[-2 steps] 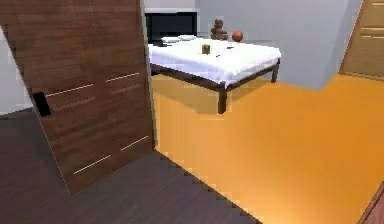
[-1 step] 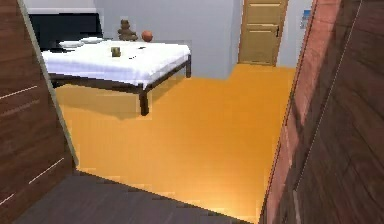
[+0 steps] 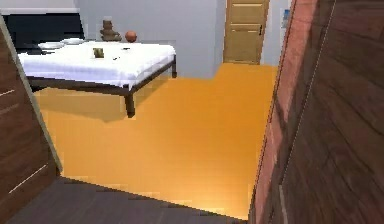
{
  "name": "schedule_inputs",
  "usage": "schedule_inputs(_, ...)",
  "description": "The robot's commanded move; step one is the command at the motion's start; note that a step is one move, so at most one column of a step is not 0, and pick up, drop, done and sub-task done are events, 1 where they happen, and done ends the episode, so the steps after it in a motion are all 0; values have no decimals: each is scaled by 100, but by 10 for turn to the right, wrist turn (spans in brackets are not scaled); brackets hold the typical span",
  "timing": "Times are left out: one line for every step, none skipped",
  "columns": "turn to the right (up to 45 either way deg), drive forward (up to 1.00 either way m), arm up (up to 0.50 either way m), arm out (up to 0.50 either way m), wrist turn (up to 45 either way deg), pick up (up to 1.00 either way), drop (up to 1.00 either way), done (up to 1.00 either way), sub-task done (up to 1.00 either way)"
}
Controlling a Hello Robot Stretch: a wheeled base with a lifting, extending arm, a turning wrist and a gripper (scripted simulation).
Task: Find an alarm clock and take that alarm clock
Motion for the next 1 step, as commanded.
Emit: schedule_inputs(0, 100, 0, 0, 0, 0, 0, 0, 0)
